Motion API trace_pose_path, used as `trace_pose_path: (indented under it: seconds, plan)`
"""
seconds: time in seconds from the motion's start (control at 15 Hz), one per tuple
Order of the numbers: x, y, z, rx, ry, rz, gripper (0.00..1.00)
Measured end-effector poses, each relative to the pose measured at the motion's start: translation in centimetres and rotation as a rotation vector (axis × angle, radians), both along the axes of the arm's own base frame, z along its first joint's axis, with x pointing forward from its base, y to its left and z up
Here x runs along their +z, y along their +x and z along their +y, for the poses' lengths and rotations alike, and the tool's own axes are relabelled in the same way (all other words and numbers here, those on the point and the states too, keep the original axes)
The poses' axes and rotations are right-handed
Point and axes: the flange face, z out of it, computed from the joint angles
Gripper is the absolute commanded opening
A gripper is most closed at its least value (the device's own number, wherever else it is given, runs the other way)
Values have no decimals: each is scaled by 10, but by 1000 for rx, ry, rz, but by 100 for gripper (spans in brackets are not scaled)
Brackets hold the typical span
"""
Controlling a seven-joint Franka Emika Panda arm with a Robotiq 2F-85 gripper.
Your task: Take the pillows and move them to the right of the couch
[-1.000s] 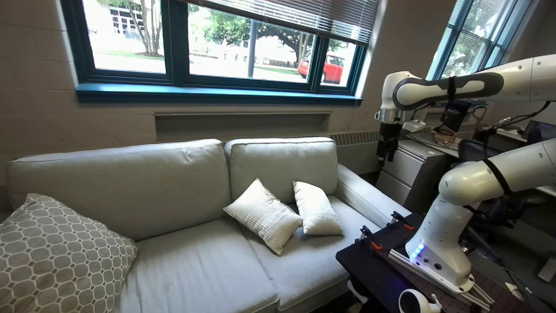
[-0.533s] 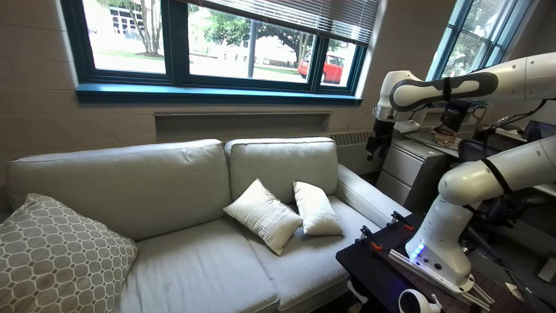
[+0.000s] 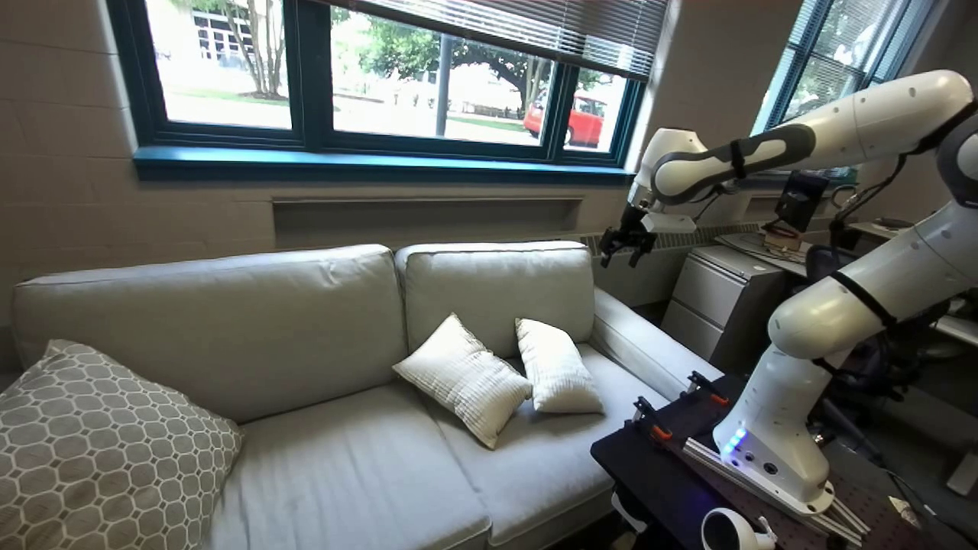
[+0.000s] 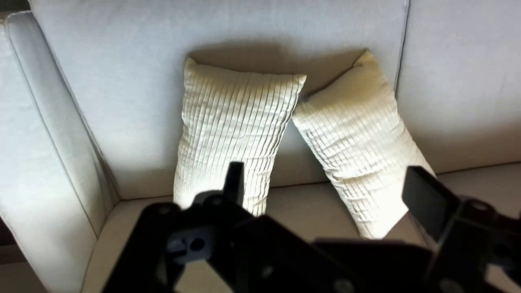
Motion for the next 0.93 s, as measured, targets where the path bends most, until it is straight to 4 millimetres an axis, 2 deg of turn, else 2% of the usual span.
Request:
trace_pose_path:
  seconds: [0.07,0.2,0.67,0.93]
  plan:
    - [-5,11,2,-19,4,9,100]
    - [-14,19,2,-20,6,28,100]
    - [-11,16,1,-22,4,19,100]
    - [-34,20,-5,-55,7,35,100]
